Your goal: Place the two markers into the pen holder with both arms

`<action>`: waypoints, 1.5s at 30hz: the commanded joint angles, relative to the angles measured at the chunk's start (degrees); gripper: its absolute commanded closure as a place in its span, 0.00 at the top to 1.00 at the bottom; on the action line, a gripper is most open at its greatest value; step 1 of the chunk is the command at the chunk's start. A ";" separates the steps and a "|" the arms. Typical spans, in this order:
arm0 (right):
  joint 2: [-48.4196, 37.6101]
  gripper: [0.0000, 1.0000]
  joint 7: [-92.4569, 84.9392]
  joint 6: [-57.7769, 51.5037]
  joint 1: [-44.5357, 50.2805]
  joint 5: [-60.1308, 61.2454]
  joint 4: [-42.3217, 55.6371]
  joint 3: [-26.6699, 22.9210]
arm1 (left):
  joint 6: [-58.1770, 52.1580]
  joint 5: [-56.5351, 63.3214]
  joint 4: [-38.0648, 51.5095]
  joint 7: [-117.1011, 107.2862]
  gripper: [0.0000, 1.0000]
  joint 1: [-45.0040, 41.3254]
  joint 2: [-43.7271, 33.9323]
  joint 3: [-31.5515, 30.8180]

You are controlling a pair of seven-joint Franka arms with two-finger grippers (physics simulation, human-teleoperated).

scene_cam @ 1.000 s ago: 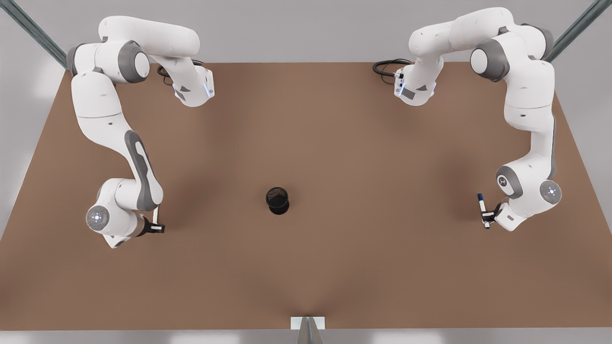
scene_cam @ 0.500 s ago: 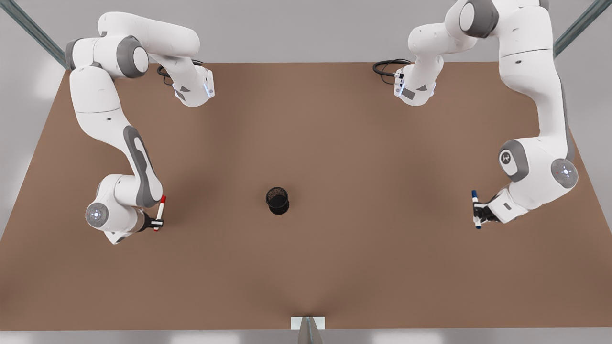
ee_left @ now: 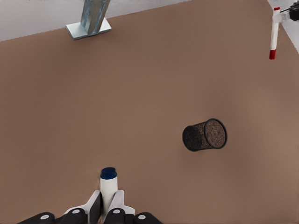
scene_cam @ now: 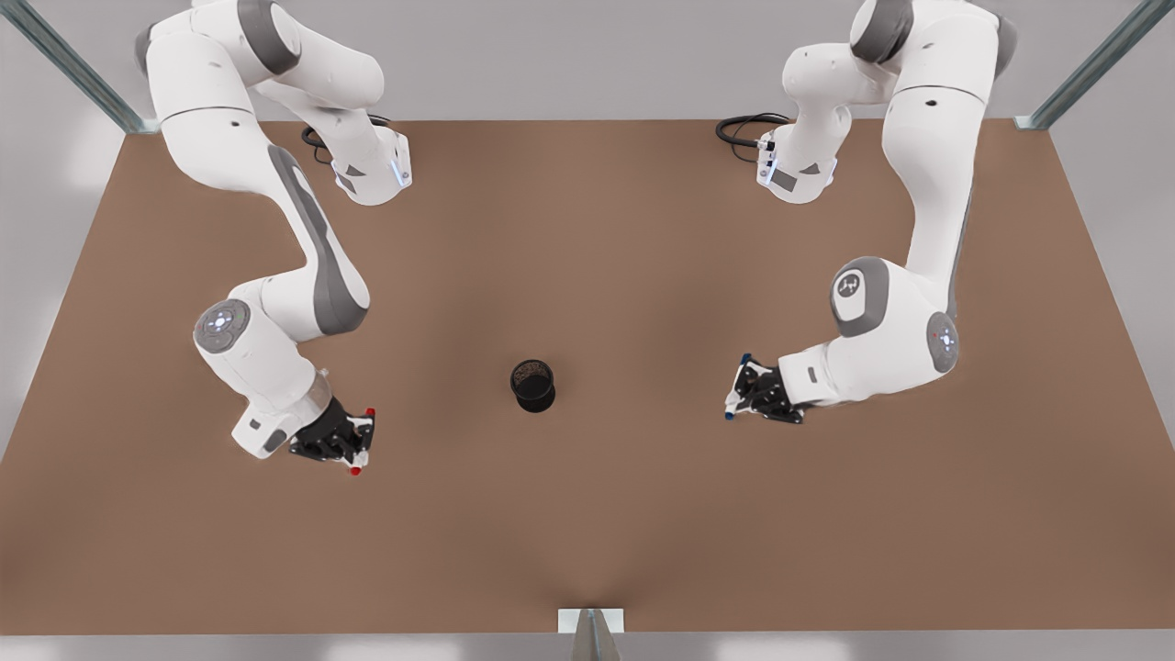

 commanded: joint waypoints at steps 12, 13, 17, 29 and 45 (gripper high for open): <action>0.37 0.21 24.37 11.16 4.17 -5.38 -1.44 0.23 | 20.79 -23.53 13.17 35.46 0.21 -11.60 14.28 -7.11; 0.29 0.21 24.37 11.16 4.09 -5.38 -1.62 0.23 | 21.75 -24.32 13.17 35.55 0.21 -13.08 14.28 -7.38; 0.20 0.21 24.37 11.08 3.82 -5.47 -1.88 0.23 | 30.90 -24.32 14.93 48.72 0.21 -18.63 17.01 -7.47; -0.77 0.21 24.37 15.12 3.47 -7.93 -6.54 0.23 | 34.59 -31.09 14.93 62.18 0.21 -20.91 22.54 -10.37; -1.21 0.21 24.37 17.23 4.09 -7.93 -8.47 0.23 | 36.08 -33.72 11.33 62.27 0.22 -22.94 23.42 -10.28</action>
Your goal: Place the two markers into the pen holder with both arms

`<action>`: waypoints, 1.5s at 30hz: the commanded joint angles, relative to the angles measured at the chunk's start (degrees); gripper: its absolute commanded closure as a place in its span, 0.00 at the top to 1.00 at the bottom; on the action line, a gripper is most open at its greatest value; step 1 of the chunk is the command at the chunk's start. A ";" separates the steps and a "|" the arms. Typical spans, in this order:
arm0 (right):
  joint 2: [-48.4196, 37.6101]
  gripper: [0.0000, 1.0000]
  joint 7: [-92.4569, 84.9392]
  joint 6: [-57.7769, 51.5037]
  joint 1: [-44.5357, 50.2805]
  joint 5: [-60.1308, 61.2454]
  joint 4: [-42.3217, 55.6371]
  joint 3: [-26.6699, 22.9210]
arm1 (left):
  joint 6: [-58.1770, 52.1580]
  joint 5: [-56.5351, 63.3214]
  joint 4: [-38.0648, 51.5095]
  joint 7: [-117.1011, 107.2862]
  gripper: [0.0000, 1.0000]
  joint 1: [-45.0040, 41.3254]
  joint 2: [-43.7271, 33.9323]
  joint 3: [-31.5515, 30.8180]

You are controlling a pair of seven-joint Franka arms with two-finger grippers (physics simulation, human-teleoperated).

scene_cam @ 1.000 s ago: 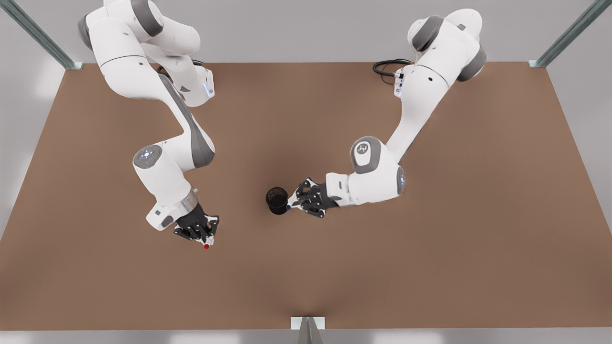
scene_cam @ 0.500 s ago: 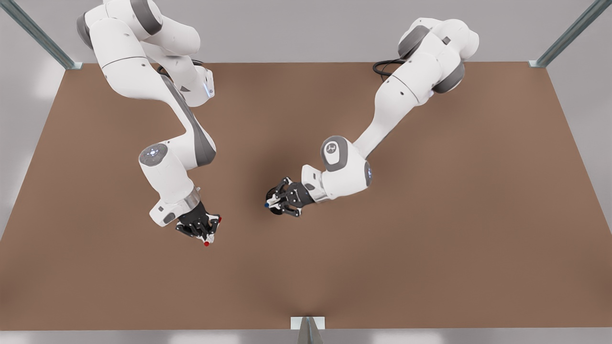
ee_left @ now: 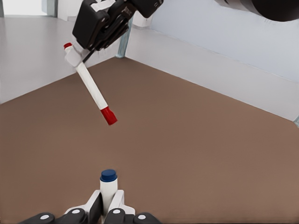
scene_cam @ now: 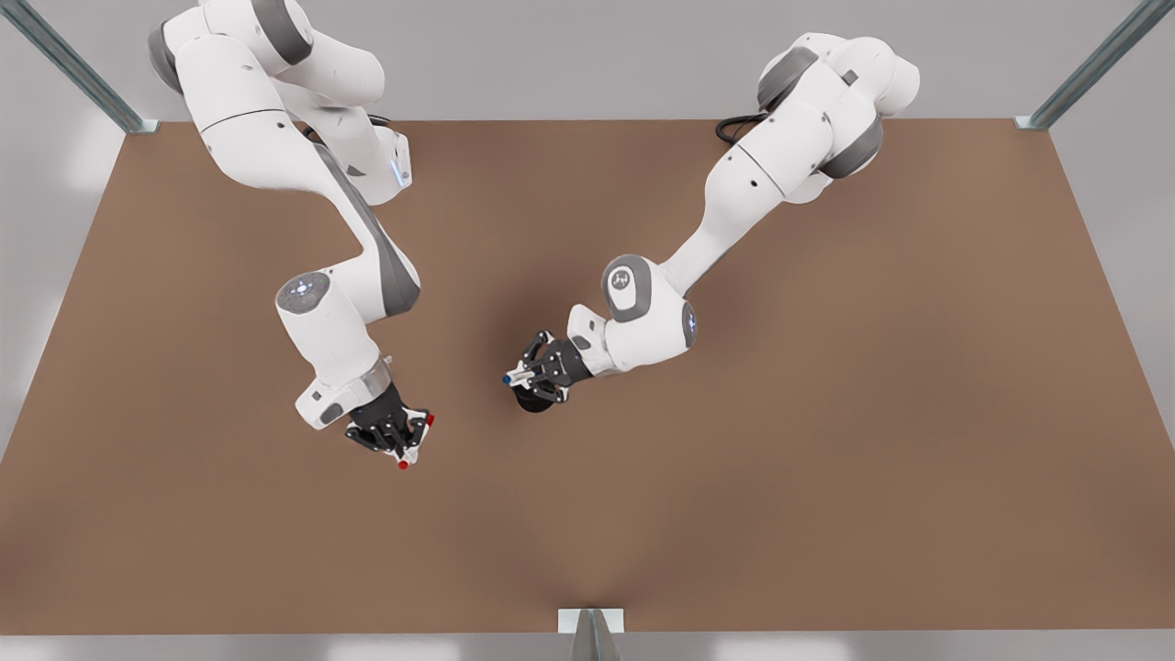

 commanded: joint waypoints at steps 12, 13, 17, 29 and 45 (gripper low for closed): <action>-0.02 0.21 26.24 0.70 7.73 -14.84 0.38 0.07 | -45.01 23.03 -4.48 -5.81 1.00 29.50 -9.60 0.04; 0.07 0.21 32.67 -0.44 9.66 -18.88 0.73 0.07 | -46.16 36.47 -3.33 -19.69 1.00 31.70 -13.12 0.04; 0.51 0.21 54.55 -6.59 16.43 -32.50 2.31 -0.02 | -61.00 76.16 1.32 -54.31 1.00 37.24 -21.38 0.66; 3.24 0.21 83.38 -2.64 18.45 -51.05 2.84 -0.10 | -66.38 65.23 -0.25 -82.03 1.00 25.20 -36.50 22.63; 1.92 0.21 93.49 -4.39 19.95 -60.02 -2.08 -0.02 | -66.11 64.79 -0.52 -82.99 1.00 24.67 -35.54 22.54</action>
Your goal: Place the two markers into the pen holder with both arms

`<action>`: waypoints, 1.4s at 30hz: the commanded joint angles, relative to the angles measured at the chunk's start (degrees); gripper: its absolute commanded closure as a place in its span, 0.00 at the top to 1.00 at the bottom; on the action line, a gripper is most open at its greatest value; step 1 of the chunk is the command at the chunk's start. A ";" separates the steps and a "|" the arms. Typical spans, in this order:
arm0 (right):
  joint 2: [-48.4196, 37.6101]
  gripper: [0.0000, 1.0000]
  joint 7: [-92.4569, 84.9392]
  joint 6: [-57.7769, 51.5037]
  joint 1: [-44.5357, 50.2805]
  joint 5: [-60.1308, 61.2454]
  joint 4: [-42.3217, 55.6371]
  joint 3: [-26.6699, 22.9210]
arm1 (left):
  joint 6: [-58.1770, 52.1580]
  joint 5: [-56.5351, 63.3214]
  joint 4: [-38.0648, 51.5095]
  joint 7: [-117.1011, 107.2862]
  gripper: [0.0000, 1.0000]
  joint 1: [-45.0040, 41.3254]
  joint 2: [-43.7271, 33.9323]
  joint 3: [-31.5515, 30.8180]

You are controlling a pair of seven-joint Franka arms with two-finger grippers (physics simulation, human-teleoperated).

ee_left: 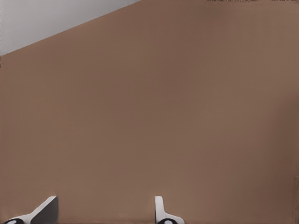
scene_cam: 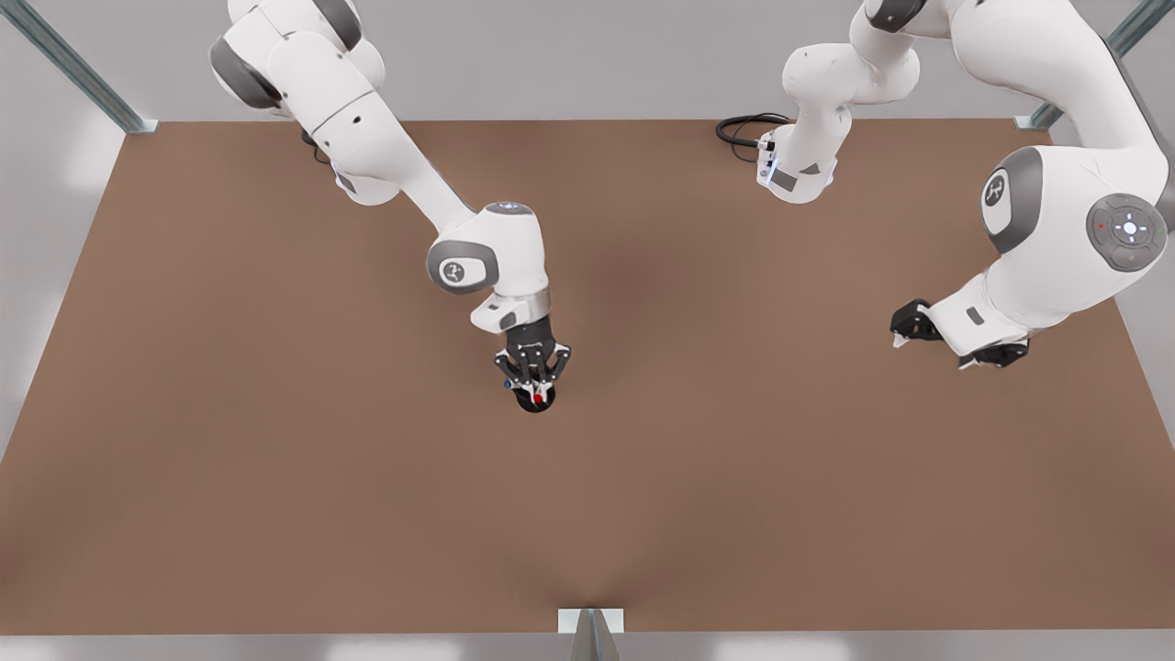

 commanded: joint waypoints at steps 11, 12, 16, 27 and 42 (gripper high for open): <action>-2.93 0.21 22.09 -0.82 -1.42 -3.53 -4.57 0.02 | -0.26 -0.08 0.02 -16.74 1.00 -0.23 -0.07 -0.01; -3.01 0.21 22.18 -0.82 -1.42 -3.53 -5.00 0.02 | -0.26 -0.08 0.02 -16.74 1.00 -0.23 -0.07 -0.01; -3.01 0.76 22.53 -0.82 -1.42 -3.62 -5.88 0.02 | -0.26 -0.08 0.02 -16.74 1.00 -0.23 -0.07 -0.10; -11.17 1.00 -53.01 -37.18 -11.26 53.47 20.66 0.74 | -0.17 -1.04 0.10 -16.74 1.00 -0.76 -0.07 -0.28; -7.23 1.00 -91.64 -56.98 -18.12 68.89 31.38 -16.41 | 2.38 -0.34 1.42 -16.30 1.00 -1.46 3.10 -0.28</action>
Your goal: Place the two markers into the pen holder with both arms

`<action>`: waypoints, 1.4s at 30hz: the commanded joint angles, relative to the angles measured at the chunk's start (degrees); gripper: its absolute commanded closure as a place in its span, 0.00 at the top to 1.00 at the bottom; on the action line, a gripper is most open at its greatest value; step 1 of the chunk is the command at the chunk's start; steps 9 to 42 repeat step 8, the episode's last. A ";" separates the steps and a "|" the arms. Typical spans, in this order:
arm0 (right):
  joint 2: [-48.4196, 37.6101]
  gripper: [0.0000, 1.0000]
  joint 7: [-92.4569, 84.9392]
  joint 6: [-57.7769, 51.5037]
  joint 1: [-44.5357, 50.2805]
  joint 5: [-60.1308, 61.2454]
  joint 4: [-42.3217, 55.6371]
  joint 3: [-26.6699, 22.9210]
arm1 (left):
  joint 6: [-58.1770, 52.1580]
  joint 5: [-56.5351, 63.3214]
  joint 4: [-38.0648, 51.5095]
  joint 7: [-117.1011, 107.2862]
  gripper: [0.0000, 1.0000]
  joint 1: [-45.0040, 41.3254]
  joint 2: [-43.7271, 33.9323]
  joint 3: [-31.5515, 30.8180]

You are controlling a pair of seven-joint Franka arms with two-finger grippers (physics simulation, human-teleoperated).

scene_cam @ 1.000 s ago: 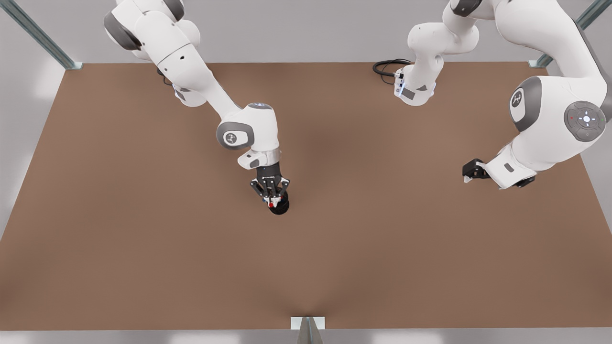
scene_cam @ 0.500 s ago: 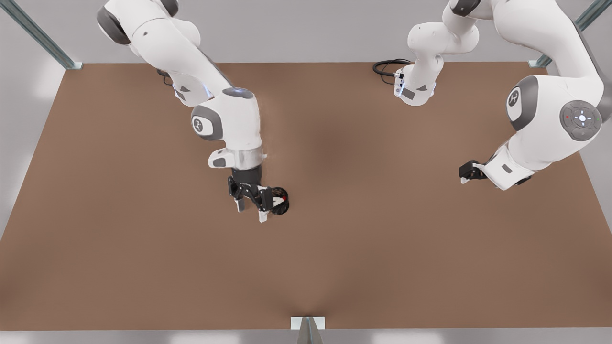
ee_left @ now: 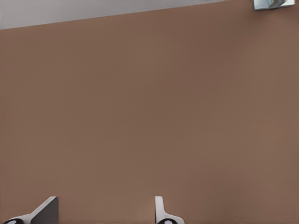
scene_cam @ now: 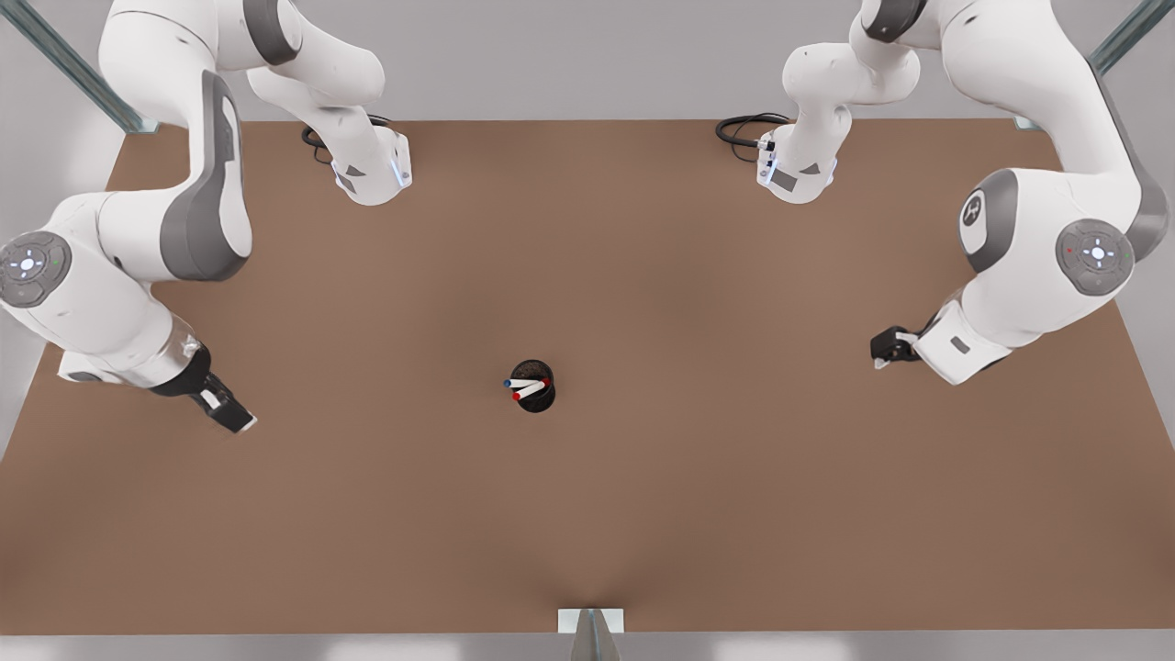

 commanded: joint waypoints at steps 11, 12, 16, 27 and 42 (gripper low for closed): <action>-0.63 1.00 -42.14 -1.81 -0.25 -0.65 -1.29 0.58 | 0.61 0.06 -0.05 -1.40 1.00 0.00 0.93 -0.01; -0.63 1.00 -42.14 -1.81 -0.25 -0.65 -1.29 0.58 | 0.61 0.06 -0.05 -1.40 1.00 0.00 0.93 -0.01; -0.63 1.00 -42.14 -1.81 -0.25 -0.65 -1.29 0.58 | 0.61 0.06 -0.05 -1.40 1.00 0.00 0.93 -0.01; -0.63 1.00 -42.14 -1.81 -0.25 -0.65 -1.29 0.58 | 0.61 0.06 -0.05 -1.40 1.00 0.00 0.93 -0.01; -0.63 1.00 -42.14 -1.81 -0.25 -0.65 -1.29 0.58 | 0.61 0.06 -0.05 -1.40 1.00 0.00 0.93 -0.01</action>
